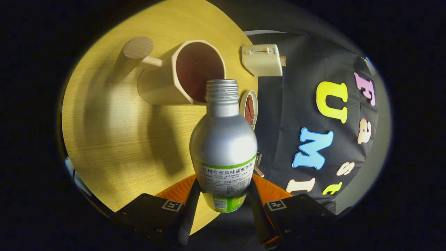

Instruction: Take the bottle from table, then pour the juice into the cup, finally place the bottle on the coaster

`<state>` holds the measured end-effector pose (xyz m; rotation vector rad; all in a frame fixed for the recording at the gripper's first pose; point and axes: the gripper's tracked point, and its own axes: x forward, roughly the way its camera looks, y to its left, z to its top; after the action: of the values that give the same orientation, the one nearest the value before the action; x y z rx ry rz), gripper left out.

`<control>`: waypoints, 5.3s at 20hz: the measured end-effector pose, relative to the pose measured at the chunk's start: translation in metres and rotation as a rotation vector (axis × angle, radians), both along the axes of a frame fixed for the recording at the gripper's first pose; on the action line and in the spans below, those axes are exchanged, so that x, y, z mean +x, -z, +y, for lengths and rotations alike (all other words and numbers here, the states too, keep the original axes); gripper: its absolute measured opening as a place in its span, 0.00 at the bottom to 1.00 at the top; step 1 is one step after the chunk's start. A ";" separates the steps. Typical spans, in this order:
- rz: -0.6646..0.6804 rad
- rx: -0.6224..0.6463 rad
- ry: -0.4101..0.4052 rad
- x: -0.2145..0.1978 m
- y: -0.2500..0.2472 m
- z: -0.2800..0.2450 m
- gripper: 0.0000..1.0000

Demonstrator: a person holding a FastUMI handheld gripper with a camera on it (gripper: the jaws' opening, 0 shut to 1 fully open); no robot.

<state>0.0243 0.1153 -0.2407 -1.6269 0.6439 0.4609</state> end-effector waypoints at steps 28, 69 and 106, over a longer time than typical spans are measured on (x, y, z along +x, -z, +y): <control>0.043 -0.279 -0.073 0.021 -0.026 0.007 0.72; 0.104 -0.454 -0.103 0.027 -0.044 0.014 0.72; 0.353 0.911 0.380 -0.010 0.016 0.029 0.73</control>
<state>0.0138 0.1440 -0.2568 -0.5482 0.8217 0.6402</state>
